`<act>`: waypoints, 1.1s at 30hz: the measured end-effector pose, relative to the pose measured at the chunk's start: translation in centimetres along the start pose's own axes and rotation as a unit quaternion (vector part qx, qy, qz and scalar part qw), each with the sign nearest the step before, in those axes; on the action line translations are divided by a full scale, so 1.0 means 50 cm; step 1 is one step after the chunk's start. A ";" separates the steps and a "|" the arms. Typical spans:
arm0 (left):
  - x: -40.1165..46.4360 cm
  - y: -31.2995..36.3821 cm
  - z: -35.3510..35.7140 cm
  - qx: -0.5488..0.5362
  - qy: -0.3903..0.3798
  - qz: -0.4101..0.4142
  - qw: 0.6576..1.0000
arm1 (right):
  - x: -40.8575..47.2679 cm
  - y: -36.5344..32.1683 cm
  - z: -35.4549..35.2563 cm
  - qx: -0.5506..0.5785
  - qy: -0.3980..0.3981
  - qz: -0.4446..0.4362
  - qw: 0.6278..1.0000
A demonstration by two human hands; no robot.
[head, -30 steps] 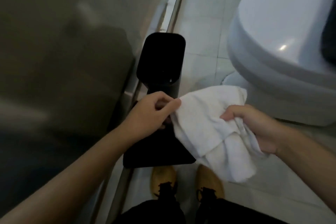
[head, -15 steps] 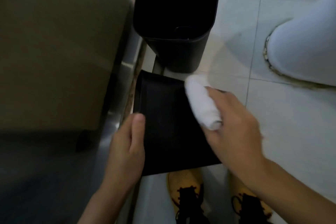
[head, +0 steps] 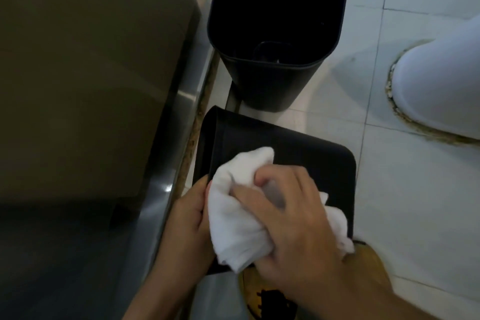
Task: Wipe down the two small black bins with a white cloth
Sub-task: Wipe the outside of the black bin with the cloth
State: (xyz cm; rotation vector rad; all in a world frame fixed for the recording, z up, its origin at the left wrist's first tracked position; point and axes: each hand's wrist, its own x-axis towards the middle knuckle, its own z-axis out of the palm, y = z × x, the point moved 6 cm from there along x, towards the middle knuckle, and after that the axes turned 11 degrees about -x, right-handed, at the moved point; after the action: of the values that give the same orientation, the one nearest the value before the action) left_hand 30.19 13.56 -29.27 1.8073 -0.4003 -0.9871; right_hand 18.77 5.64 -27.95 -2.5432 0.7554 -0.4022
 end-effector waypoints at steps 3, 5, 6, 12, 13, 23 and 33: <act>0.009 0.012 -0.006 0.116 -0.023 0.103 0.988 | 0.033 0.025 -0.003 0.006 0.031 -0.008 0.999; 0.018 0.010 -0.007 0.155 -0.026 0.134 0.978 | 0.065 0.058 -0.013 0.003 0.063 0.067 0.996; 0.018 0.014 -0.006 0.154 -0.023 0.135 0.979 | 0.077 0.078 -0.018 -0.003 0.071 0.109 0.991; 0.004 0.014 0.003 0.114 0.006 0.085 0.990 | 0.045 0.278 -0.026 -0.016 -0.011 0.329 0.944; 0.006 0.019 0.006 0.109 0.007 0.093 0.990 | 0.031 0.300 -0.029 -0.027 -0.025 0.350 0.936; 0.018 0.019 0.006 0.133 0.000 0.143 0.981 | 0.135 0.087 -0.026 -0.013 0.046 0.174 0.984; 0.009 0.039 0.027 0.123 0.031 0.125 0.984 | 0.070 0.281 -0.014 0.040 0.014 0.286 0.957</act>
State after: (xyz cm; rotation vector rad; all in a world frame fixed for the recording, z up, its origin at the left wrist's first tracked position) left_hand 29.75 11.54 -27.97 1.9457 -0.7173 -0.7284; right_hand 15.13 -7.07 -33.85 -2.1151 1.3953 -0.2618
